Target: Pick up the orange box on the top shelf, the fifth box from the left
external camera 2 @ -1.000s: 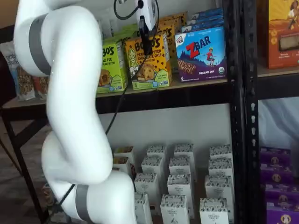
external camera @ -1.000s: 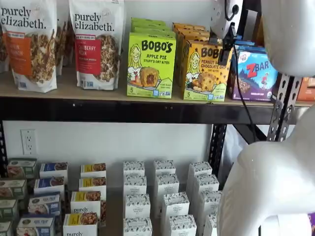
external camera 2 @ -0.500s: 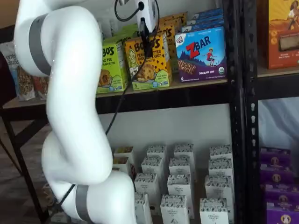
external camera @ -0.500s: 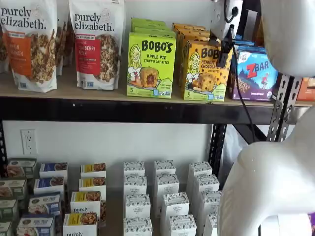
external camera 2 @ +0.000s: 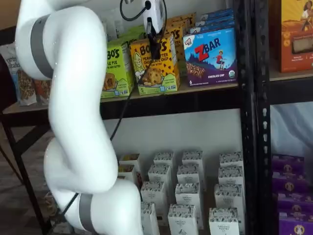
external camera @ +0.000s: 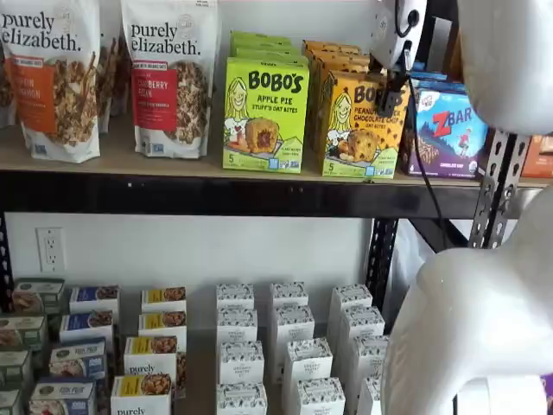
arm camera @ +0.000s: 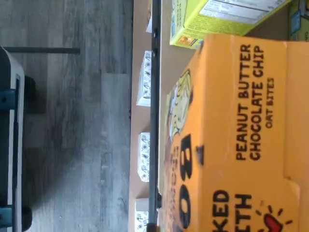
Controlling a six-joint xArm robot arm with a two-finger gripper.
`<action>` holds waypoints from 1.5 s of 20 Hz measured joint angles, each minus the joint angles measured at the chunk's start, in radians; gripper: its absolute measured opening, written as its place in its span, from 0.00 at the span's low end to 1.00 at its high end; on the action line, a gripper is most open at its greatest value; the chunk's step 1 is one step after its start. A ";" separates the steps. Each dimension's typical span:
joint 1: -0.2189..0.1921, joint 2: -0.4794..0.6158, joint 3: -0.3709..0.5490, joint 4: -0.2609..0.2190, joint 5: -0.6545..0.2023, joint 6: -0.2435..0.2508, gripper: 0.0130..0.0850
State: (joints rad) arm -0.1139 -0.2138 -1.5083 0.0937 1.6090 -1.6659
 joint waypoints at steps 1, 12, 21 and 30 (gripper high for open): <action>0.000 0.002 -0.004 0.000 0.004 0.000 0.50; -0.004 0.007 -0.011 0.006 0.012 -0.002 0.50; -0.014 -0.008 0.008 0.024 -0.013 -0.010 0.33; -0.014 0.004 -0.016 0.033 0.019 -0.008 0.22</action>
State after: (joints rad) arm -0.1284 -0.2101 -1.5239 0.1265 1.6280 -1.6740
